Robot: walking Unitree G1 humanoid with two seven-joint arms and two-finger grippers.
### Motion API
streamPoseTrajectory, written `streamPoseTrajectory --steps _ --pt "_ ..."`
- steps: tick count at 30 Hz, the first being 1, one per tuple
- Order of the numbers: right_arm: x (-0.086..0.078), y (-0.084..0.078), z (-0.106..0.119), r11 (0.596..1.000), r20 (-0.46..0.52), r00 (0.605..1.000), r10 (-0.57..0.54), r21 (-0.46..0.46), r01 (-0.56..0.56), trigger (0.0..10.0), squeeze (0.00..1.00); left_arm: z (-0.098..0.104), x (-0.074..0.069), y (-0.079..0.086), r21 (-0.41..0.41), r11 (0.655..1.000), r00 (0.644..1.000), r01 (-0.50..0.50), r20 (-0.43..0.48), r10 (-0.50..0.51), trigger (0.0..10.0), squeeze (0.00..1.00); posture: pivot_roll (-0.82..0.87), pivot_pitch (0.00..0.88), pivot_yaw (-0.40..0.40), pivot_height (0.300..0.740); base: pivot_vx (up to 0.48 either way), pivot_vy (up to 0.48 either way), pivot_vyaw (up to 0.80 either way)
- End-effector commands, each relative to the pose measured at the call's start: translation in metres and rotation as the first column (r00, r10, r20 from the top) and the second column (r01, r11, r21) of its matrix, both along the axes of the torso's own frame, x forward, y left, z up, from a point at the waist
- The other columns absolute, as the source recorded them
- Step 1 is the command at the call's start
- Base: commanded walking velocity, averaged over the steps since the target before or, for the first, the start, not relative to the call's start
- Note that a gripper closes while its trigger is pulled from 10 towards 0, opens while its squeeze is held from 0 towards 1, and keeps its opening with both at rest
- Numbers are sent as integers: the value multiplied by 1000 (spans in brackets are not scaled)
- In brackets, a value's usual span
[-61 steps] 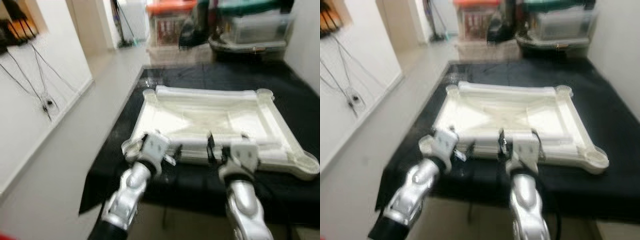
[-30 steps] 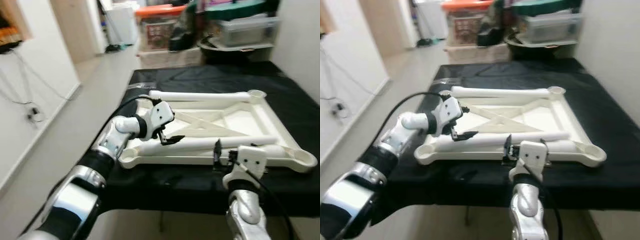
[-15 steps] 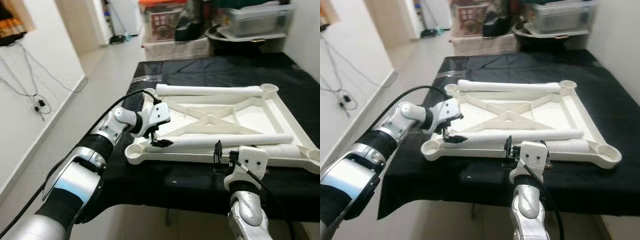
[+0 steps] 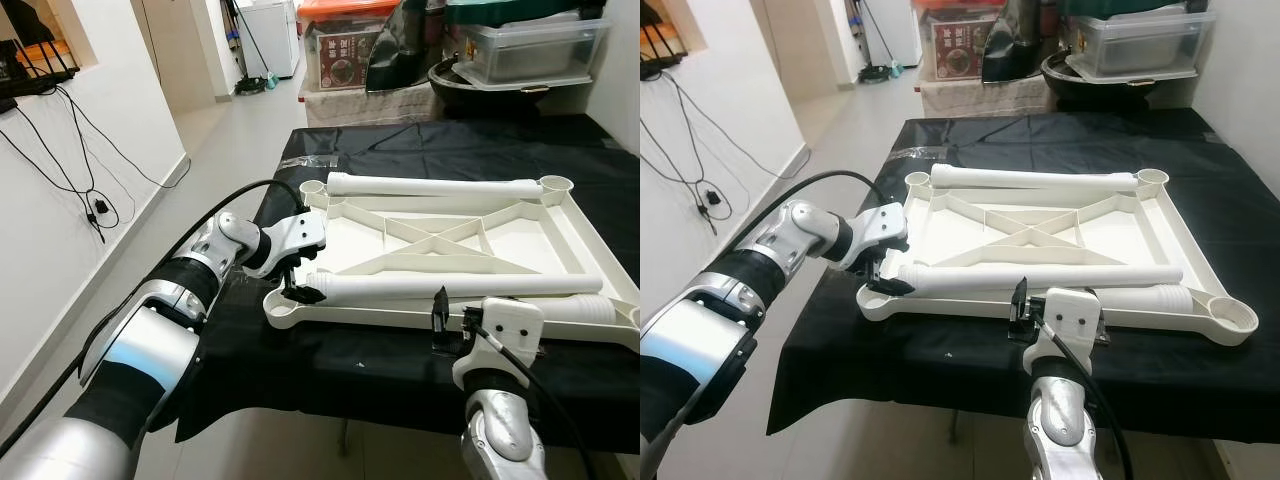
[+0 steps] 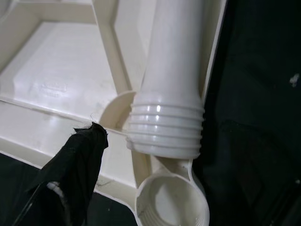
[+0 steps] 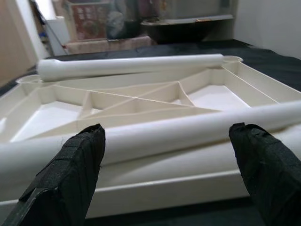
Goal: Building children table
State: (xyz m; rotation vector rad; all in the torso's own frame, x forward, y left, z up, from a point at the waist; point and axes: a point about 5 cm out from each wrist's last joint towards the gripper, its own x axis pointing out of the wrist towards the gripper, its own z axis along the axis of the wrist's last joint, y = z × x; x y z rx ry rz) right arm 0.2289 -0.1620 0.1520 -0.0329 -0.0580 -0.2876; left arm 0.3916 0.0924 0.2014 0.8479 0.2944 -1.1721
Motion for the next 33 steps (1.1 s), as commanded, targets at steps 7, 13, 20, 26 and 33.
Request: streamPoseTrajectory --steps 7,13,20,26,33 --pt "-8 12 1 999 -22 1000 13 39 -12 10000 0 1 2 -5 -21 1000 998 -23 54 24 10000 0 133 83 141 740 0 0 0" --pt "-2 14 6 999 -13 1000 23 34 -23 10000 0 0 2 -14 -63 998 998 -29 62 33 10000 0 140 108 144 740 0 0 0" --pt "-3 11 9 1000 -14 1000 11 27 -10 10000 0 -8 0 -14 -47 999 999 -17 39 19 10000 0 140 130 155 740 0 0 0" --pt "-11 10 10 1000 -25 1000 -3 31 3 10000 0 -16 -2 -10 -13 1000 1000 -14 16 14 10000 0 143 158 165 740 0 0 0" --pt "-15 9 9 999 -36 999 -12 34 14 10000 0 -20 -5 -11 -9 1000 1000 13 -12 -13 0 0 146 172 167 740 0 0 0"
